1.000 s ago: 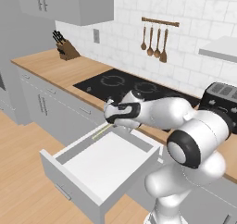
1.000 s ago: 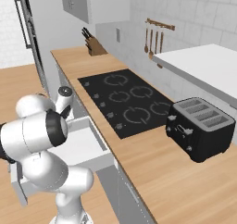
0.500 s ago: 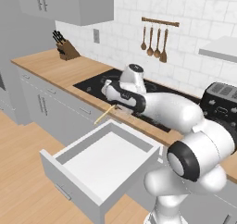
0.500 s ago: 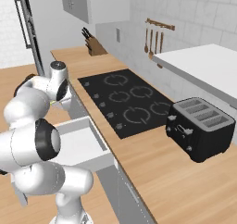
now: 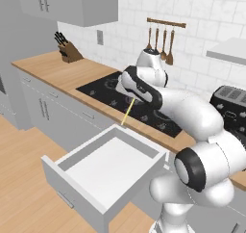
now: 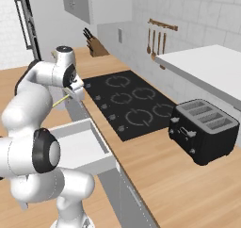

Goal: Take a straw from the drawer in front and place it inside the glass cup on the dining counter.

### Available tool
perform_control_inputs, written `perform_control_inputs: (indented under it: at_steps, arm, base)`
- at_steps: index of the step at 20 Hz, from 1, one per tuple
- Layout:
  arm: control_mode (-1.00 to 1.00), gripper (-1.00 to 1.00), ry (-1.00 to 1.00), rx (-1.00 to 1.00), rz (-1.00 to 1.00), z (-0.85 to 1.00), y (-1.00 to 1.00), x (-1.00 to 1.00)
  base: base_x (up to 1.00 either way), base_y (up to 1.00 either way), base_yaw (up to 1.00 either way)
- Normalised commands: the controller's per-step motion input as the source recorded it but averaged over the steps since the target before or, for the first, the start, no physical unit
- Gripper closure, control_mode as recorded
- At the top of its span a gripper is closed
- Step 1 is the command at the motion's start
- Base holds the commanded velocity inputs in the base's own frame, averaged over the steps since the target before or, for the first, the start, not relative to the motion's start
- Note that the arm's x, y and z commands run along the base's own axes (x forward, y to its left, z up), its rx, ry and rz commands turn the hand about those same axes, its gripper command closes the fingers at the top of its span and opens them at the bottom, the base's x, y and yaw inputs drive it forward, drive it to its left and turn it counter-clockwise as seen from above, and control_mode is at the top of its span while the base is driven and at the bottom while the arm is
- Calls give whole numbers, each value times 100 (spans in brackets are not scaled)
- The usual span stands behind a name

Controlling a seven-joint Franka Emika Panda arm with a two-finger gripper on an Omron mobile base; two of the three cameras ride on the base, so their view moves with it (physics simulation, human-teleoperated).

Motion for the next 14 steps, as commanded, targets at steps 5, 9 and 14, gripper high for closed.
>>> perform_control_inputs:
  at_steps: [5,9,14]
  arm:
    - [-100,100,12,0,11,-11,-25,0]
    - [-100,100,20,0,8,-44,-12,0]
    - [100,100,6,0,3,-16,-3,-1]
  base:
    - [0,0,0]
    - [0,0,0]
    - [-47,-4,7]
